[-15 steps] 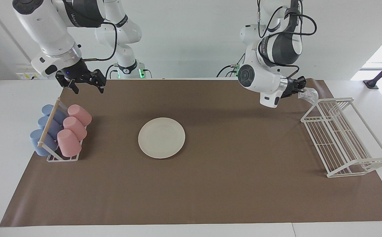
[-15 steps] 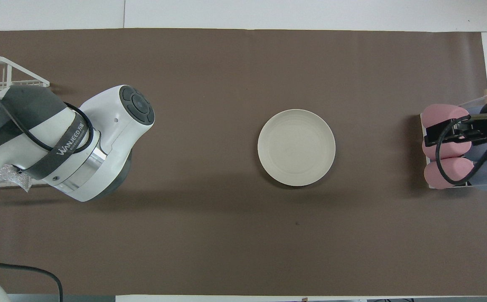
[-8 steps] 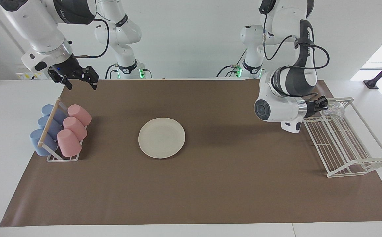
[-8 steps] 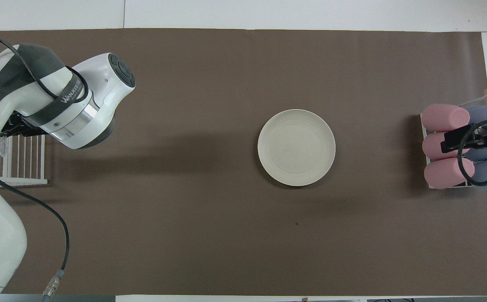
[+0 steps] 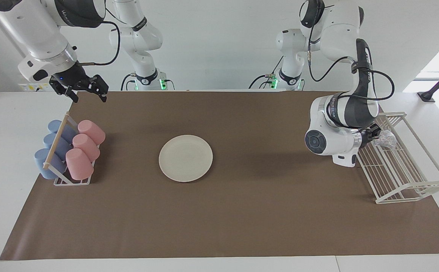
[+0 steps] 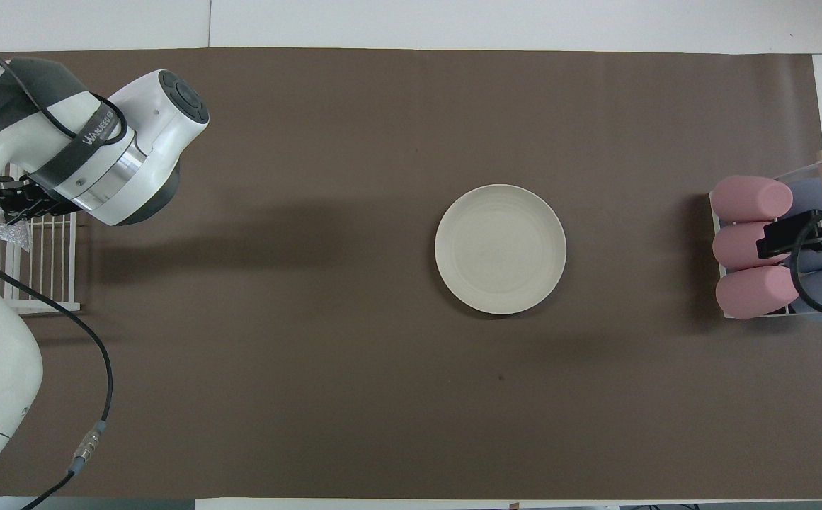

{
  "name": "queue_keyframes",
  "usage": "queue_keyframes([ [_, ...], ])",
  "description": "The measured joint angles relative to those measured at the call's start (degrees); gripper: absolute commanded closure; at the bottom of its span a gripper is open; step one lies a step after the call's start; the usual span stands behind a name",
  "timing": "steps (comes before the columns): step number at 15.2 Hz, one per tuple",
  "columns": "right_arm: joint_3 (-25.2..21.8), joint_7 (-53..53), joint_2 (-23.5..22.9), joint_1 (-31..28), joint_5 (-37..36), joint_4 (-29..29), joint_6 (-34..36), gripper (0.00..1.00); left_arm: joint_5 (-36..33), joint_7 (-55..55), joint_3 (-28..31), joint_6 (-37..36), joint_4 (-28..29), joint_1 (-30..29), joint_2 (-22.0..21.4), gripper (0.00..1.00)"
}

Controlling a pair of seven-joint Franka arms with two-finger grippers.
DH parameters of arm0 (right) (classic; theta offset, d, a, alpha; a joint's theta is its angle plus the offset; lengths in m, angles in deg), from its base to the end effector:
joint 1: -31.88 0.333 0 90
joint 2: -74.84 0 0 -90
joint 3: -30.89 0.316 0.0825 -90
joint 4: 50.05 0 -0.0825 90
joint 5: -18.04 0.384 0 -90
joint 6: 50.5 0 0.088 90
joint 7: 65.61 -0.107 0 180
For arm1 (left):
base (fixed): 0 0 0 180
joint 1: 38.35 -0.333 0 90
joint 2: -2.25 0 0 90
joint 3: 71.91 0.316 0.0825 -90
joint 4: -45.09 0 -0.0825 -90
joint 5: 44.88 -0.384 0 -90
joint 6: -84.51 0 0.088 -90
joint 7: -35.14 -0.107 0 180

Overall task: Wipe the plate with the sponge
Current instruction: 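Lower the sponge into the rack and open the left gripper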

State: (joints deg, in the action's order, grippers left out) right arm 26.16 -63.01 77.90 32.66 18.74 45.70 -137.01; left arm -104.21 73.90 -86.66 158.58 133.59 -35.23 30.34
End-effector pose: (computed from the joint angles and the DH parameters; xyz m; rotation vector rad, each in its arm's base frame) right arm 0.5277 -0.0362 0.6014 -3.1142 0.0360 0.1667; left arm 0.6293 -0.0614 0.3871 -1.9912 -0.2488 0.1601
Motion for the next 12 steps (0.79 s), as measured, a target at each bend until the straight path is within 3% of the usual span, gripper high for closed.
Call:
queue_keyframes([
  [9, 0.4, 0.0, 0.0, 0.3, 0.0, -0.4, -0.1, 0.0, 0.1, 0.7, 0.1, 1.5, 0.2, -1.6, 0.0, 1.0],
  [10, 0.4, 0.0, 0.0, 0.3, 0.0, -0.4, -0.2, 0.0, 0.1, 0.8, 0.1, 1.6, 0.2, -1.7, 0.0, 0.37],
  [11, 0.4, 0.0, 0.0, 0.3, 0.0, -0.4, -0.2, 0.0, 0.1, 0.8, 0.1, 1.7, 0.2, -1.9, 0.0, 0.0],
  [12, 0.4, 0.0, 0.0, 0.3, 0.0, -0.5, -0.2, 0.0, 0.1, 0.9, 0.1, 1.9, 0.2, -2.1, 0.0, 0.0],
])
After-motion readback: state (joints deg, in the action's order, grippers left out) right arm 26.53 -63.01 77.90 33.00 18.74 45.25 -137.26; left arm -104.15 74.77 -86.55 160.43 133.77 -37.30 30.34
